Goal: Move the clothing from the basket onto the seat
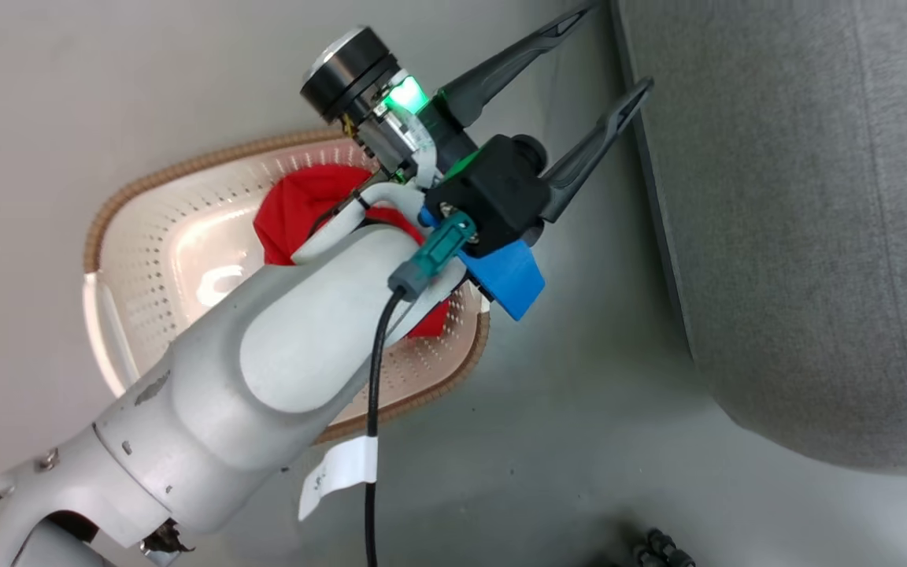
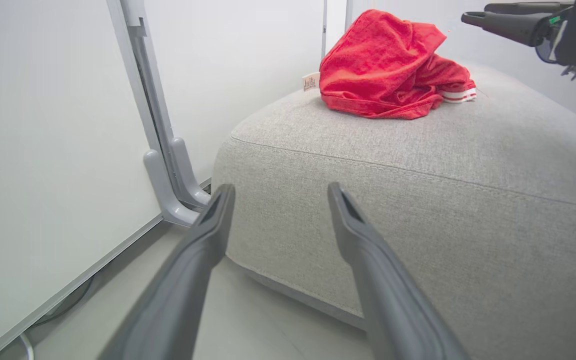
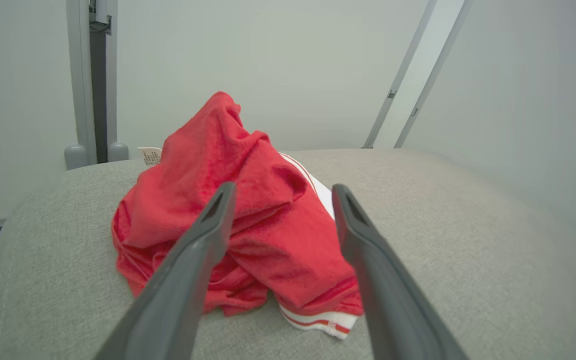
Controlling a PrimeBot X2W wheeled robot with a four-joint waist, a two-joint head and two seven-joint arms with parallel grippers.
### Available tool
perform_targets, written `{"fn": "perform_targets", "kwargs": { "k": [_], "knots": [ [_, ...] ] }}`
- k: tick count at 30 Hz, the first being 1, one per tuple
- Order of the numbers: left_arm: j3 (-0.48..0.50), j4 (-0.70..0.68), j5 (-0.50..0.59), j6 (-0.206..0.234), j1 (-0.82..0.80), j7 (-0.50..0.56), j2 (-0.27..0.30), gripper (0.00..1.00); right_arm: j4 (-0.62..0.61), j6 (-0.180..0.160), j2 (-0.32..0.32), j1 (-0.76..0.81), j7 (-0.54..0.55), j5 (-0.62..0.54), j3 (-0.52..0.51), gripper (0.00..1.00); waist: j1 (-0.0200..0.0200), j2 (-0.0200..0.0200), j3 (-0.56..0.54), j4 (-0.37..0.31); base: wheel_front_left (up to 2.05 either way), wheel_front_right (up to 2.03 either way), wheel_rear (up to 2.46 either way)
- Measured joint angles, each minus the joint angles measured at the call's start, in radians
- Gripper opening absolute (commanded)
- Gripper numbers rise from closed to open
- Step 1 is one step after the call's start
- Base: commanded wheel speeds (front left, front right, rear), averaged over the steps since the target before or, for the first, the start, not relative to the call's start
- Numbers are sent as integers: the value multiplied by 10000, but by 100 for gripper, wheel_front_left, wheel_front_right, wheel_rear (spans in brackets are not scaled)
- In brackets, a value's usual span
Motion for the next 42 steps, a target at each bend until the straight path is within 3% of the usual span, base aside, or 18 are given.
{"fn": "perform_targets", "kwargs": {
  "k": [10,24,34,42],
  "knots": [
    [1641,-512,-416,378,1547,-79,-94,100,-1248,0,4,1404,0,-38,2027,100,-1,0,-1893,505,0,0,0],
    [4729,-1060,205,309,4547,-82,-543,100,-1108,0,-31,2457,0,-17,5024,100,-2,0,-4441,1583,0,0,0],
    [6656,-1277,978,15,6543,-90,-913,100,-493,0,222,3258,0,247,5998,100,-2,0,-5847,2250,0,0,0],
    [7764,-1515,1478,-245,7997,-90,-1143,100,-236,0,560,4355,0,351,6065,100,-2,1,-6744,2623,0,0,0]
  ]
}}
